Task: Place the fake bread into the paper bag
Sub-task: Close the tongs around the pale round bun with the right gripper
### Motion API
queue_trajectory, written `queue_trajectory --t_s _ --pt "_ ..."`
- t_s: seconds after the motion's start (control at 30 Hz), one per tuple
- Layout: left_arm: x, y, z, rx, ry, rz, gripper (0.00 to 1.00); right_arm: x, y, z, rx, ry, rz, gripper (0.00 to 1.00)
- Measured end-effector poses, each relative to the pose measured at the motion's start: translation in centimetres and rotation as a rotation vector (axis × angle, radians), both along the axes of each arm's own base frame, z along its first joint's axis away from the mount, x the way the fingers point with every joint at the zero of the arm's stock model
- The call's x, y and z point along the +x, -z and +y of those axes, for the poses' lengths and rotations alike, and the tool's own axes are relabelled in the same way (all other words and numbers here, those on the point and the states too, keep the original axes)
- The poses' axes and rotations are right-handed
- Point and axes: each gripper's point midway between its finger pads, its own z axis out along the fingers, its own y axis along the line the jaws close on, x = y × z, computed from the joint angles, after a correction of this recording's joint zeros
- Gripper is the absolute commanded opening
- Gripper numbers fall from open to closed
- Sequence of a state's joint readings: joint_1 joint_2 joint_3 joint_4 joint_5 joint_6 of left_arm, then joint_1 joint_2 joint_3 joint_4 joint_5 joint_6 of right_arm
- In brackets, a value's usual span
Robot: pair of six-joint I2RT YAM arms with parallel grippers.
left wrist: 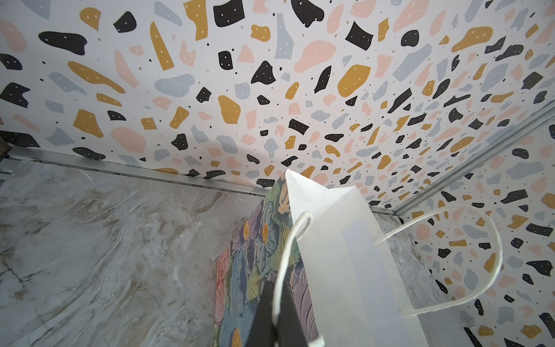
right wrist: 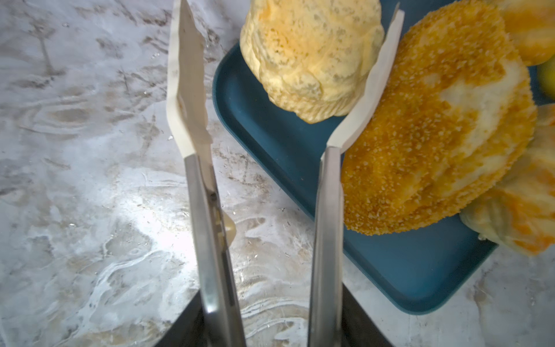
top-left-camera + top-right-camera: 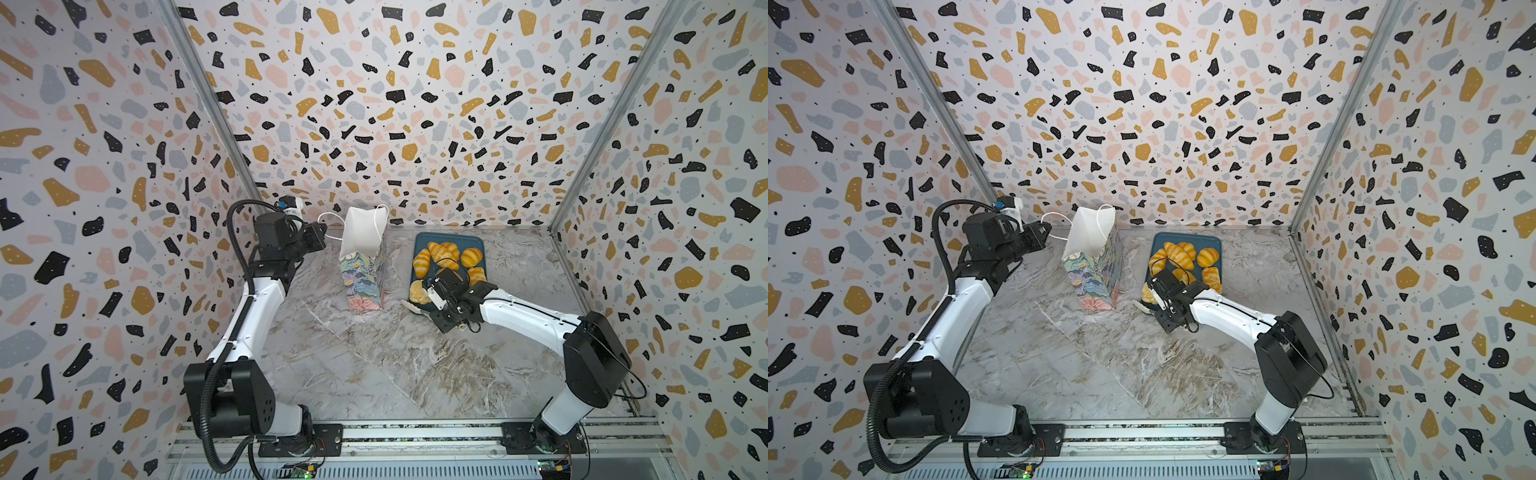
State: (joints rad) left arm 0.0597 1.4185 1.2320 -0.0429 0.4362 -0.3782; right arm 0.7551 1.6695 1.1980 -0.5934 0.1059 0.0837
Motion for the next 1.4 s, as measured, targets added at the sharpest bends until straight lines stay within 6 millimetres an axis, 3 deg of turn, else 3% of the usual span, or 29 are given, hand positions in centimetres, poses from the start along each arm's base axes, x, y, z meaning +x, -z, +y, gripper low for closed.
queue_trajectory --t_s 0.23,0.7,1.0,1.4 --pt "0.0 0.0 0.0 0.000 0.000 0.000 0.00 0.7 0.0 0.0 -0.025 0.010 -0.009 0.55" --pt "0.0 0.0 0.0 0.000 0.000 0.000 0.00 1.2 0.2 -0.3 -0.054 0.024 -0.024 0.38" --pt "0.0 0.0 0.0 0.000 0.000 0.000 0.00 1.2 0.1 -0.4 -0.053 0.029 -0.026 0.37" --pt "0.0 0.0 0.0 0.000 0.000 -0.001 0.00 1.3 -2.2 -0.3 0.000 0.048 -0.071 0.34"
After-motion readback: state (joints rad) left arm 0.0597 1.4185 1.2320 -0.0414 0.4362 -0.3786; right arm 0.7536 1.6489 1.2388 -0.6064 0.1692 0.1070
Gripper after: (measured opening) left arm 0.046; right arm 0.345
